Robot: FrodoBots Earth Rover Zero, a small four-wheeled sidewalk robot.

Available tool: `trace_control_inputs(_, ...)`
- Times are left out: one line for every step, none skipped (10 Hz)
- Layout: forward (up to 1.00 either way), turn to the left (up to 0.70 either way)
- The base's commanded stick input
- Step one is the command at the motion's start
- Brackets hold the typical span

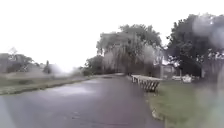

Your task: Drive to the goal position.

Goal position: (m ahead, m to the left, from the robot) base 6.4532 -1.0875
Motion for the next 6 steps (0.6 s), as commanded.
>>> trace_control_inputs(0.85, 0.00)
trace_control_inputs(0.85, 0.00)
trace_control_inputs(0.85, 0.00)
trace_control_inputs(0.85, 0.00)
trace_control_inputs(0.85, 0.00)
trace_control_inputs(0.85, 0.00)
